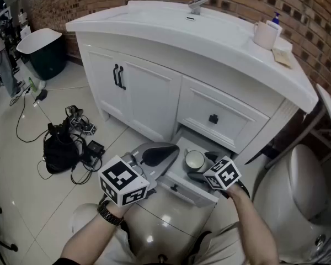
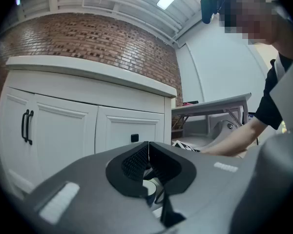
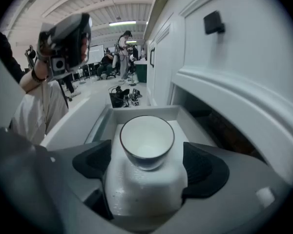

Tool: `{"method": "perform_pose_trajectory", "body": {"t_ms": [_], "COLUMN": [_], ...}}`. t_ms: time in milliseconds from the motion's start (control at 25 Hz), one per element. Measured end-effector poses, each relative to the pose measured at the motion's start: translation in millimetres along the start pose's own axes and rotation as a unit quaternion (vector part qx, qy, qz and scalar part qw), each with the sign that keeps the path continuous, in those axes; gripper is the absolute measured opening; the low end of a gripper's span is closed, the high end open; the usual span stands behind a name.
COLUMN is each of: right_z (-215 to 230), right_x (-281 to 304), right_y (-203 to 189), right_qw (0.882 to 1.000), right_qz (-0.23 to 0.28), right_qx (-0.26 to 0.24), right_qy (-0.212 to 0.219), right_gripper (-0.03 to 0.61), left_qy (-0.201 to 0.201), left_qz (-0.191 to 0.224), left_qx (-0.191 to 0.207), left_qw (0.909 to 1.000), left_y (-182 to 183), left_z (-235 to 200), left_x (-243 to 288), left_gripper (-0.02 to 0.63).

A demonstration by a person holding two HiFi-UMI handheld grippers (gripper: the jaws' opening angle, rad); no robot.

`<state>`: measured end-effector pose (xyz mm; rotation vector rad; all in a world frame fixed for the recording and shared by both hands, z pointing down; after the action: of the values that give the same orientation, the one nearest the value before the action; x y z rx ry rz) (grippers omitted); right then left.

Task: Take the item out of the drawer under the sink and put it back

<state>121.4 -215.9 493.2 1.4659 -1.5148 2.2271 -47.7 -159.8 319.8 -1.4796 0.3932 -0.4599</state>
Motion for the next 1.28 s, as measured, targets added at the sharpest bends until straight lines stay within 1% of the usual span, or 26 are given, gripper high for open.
{"method": "perform_pose_trajectory", "body": {"t_ms": [160,200,280,360,440,560,680,800,920,1000,1160,1280], "right_z": [-4,-3,-1,0,-4,-14,-25,-35,-41,-44,-47,-47], "right_x": [38,41,36,20,-11,-71,-120,-148,-166,-171,-170,-169], "right_y": [12,15,23,35,52,72,78,76,73,72,70,70], "right_qw": [0.998,0.997,0.998,0.999,0.996,0.981,0.966,0.958,0.952,0.949,0.95,0.95], "right_qz": [-0.039,-0.041,-0.028,0.014,0.079,0.178,0.246,0.276,0.296,0.305,0.305,0.306], "right_qx": [-0.032,-0.034,-0.025,-0.013,-0.013,-0.024,-0.018,-0.018,-0.024,-0.029,-0.029,-0.029], "right_qy": [-0.043,-0.048,-0.043,-0.036,-0.04,-0.068,-0.082,-0.075,-0.073,-0.071,-0.065,-0.062], "right_gripper": [0.457,0.428,0.414,0.413,0.411,0.411,0.411,0.41,0.407,0.407,0.405,0.405], "left_qy": [0.008,0.01,0.013,0.015,0.016,0.015,0.014,0.006,-0.012,-0.018,-0.015,-0.016], "left_qz": [0.013,0.017,0.021,0.02,0.02,0.025,0.018,0.016,0.034,0.039,0.023,0.024], "left_qx": [-0.004,-0.004,-0.007,-0.01,-0.012,-0.012,-0.002,0.001,0.001,0.009,0.023,0.028], "left_qw": [0.9999,0.9998,0.9997,0.9996,0.9996,0.9995,0.9997,0.9999,0.9994,0.999,0.9994,0.9992], "left_y": [6,8,9,9,8,6,7,6,15,18,7,6], "left_z": [-8,-10,-12,-13,-15,-18,-18,-12,-2,2,6,7], "left_x": [-6,-8,-9,-11,-13,-16,-18,-15,-10,-7,1,2], "left_gripper": [0.023,0.023,0.023,0.023,0.023,0.023,0.023,0.023,0.023,0.02,0.02,0.02]}}
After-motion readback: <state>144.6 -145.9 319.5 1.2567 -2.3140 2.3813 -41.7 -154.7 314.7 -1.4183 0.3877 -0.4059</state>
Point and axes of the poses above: the fingertips, and each gripper's own axes: x forward along the fingers, z to its right, y out of its top, the point moved 6 cm from there along -x, backward along the fingers, and after that the axes turned 6 degrees about x, right-handed, at the moved point
